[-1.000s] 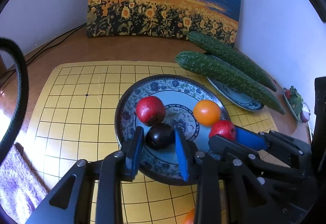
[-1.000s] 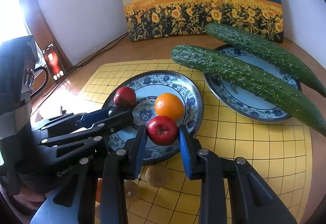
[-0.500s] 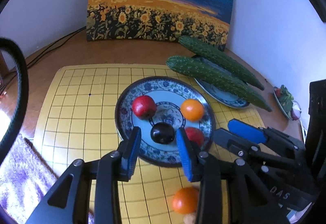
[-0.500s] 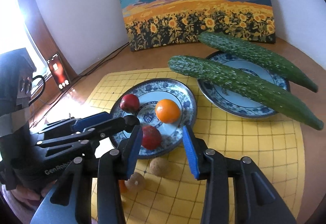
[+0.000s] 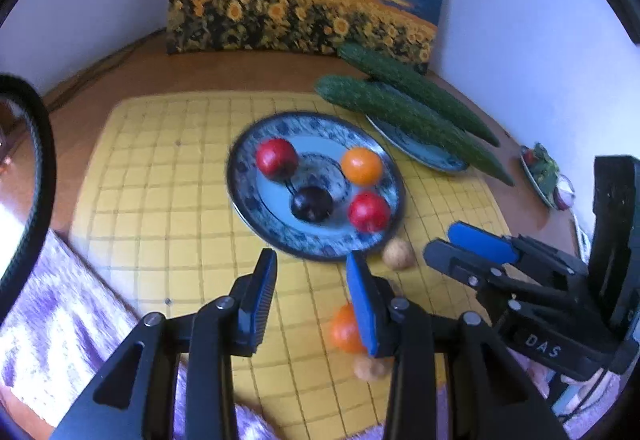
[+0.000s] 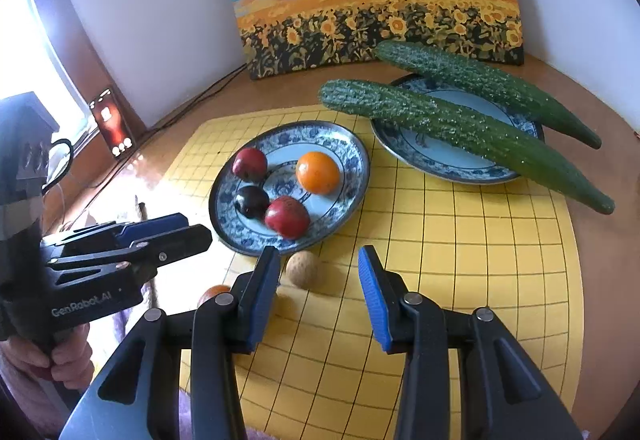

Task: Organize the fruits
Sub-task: 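Grasp the orange with the left tool while the right tool moves toward a brown potato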

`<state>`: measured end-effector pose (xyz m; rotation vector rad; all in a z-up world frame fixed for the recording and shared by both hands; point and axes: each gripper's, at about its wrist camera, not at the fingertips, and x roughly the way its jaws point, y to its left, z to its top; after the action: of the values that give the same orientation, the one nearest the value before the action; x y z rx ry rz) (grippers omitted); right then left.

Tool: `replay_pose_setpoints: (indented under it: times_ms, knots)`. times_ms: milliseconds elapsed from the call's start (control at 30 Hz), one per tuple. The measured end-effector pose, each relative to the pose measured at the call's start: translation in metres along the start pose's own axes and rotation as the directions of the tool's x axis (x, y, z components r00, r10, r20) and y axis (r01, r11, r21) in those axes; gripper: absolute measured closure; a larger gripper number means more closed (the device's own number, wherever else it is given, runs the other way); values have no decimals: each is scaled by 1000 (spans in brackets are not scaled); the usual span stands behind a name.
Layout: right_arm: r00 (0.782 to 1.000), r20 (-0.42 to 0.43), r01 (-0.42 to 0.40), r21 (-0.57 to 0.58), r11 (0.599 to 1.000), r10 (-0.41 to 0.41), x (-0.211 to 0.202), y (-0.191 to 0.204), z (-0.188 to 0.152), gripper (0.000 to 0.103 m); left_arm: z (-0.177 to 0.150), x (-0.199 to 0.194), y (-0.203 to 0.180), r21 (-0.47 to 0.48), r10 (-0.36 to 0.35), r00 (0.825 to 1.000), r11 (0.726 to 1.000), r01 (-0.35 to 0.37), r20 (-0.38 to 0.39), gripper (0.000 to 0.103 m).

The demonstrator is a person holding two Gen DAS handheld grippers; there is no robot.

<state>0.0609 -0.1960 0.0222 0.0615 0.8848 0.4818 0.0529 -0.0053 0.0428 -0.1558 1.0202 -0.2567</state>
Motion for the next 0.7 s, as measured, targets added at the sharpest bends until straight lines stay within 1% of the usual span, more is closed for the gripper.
replay_pose_setpoints:
  times_ms: [133,267,367,467,700]
  knots:
    - [1000,-4,8,-14,1000,-8,-5,0,-4,61,-8,1,-7,7,-43,998,999,43,-44,65]
    - [1000,-11,16,-16,1000,-16,-5,-3,-6,61,-14,4,-16,35,-23,998,999,26,-65,65]
    - [1000,-18,13,-19,1000,-13,-5,-3,-6,61,-15,6,-22,56,-7,997,998,11,-79,60]
    - [999,-27,22,-29,999,-22,-5,-3,-6,61,-15,8,-25,73,6,996,997,1,-88,59]
    - [999,-21,29,-15,999,-29,-10,-5,-10,61,-20,16,-29,77,-14,993,997,23,-118,59]
